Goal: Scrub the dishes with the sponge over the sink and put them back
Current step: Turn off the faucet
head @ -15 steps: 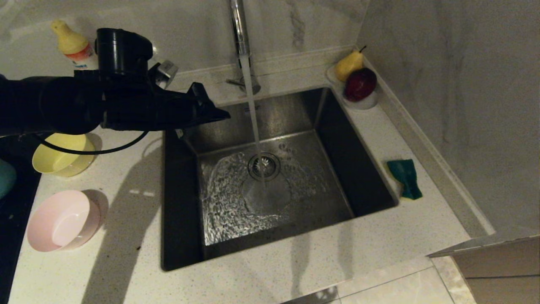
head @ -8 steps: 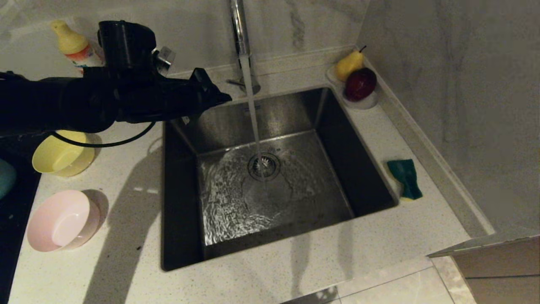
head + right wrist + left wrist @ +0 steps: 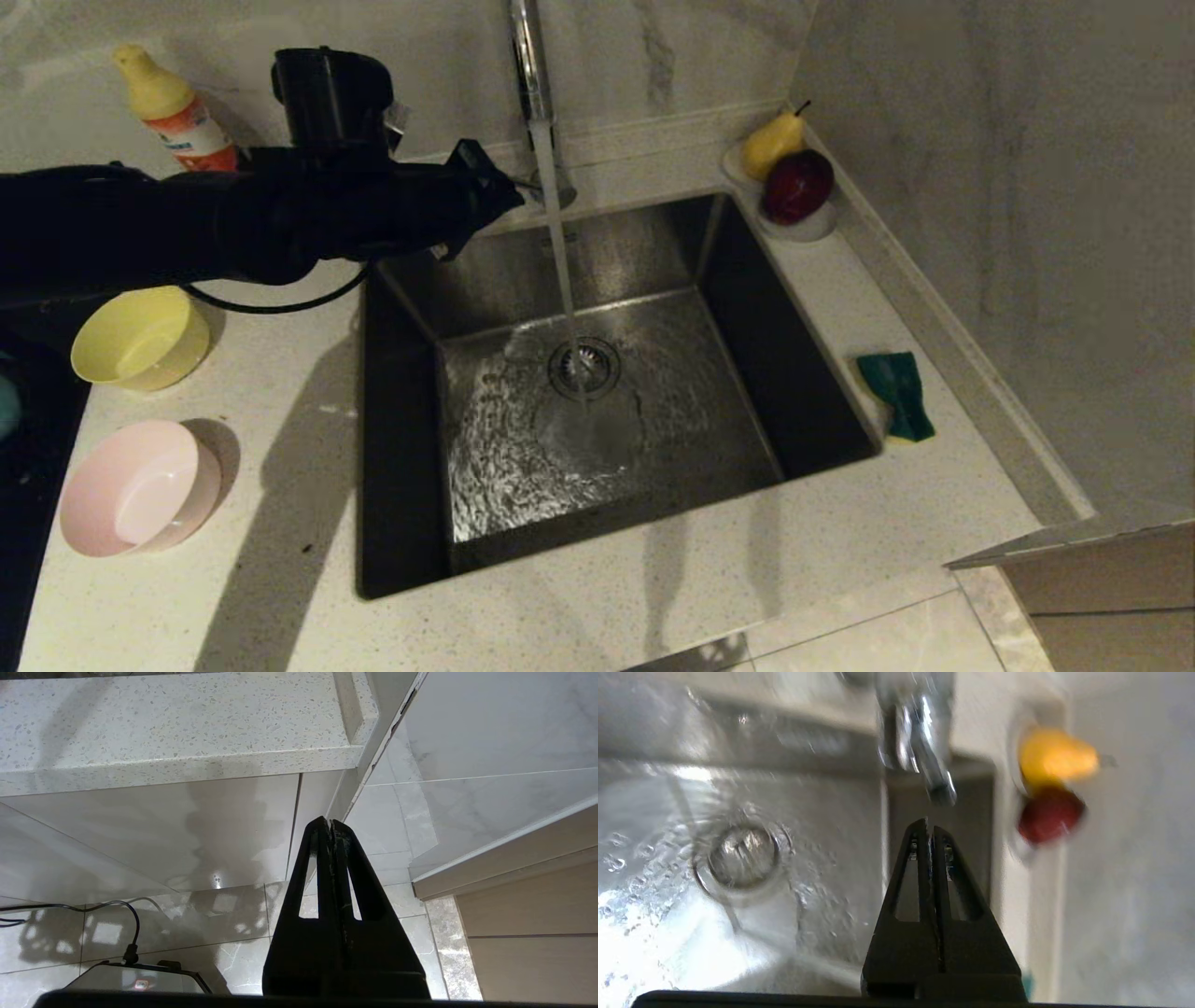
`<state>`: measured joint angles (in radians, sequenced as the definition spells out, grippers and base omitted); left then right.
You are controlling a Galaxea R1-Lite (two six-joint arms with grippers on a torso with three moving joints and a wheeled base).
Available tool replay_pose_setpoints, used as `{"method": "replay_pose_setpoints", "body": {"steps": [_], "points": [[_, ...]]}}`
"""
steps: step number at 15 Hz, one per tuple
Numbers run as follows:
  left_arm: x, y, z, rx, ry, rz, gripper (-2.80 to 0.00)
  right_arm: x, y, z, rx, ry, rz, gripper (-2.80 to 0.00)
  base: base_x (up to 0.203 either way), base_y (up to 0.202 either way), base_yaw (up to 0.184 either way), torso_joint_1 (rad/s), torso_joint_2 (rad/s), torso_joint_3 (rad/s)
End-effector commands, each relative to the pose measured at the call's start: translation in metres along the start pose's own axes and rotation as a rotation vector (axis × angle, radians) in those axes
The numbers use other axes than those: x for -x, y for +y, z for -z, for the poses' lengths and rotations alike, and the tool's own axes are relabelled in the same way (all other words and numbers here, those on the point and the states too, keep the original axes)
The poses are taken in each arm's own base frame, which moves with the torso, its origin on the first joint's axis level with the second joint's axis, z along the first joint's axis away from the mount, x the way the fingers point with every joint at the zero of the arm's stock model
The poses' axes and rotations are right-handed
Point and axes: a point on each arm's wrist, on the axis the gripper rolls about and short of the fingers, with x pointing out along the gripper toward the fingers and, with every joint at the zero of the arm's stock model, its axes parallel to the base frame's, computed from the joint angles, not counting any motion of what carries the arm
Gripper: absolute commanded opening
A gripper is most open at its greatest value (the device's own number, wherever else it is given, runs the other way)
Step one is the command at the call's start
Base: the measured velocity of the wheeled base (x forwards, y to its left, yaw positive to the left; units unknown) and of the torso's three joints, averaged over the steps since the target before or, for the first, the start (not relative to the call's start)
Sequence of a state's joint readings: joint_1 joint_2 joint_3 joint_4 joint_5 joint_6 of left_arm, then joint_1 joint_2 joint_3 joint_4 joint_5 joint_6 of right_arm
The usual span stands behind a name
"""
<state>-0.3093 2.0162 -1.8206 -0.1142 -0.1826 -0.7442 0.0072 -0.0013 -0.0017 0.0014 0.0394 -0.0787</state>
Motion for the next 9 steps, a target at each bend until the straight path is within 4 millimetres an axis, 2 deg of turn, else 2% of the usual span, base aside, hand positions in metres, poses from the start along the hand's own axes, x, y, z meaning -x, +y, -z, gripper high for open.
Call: {"method": "replay_pose_setpoints", "body": {"steps": [1,9], "points": [[-0.0172,0.0041,0.0066,0.004,-0.022,-0.027,-2.80,0.0001,0.0000,0.0001,0.002,-0.002,-0.001,-2.80,0.000,0.000,0.000,0.000,0.00,0.000],[-0.0170,-0.0003,-0.0002,0.005,-0.080,0.021,-2.80,0.0001,0.0000,0.0001,0.000,-0.002,-0.001,-2.80,0.000,0.000,0.000,0.000,0.00,0.000]]}}
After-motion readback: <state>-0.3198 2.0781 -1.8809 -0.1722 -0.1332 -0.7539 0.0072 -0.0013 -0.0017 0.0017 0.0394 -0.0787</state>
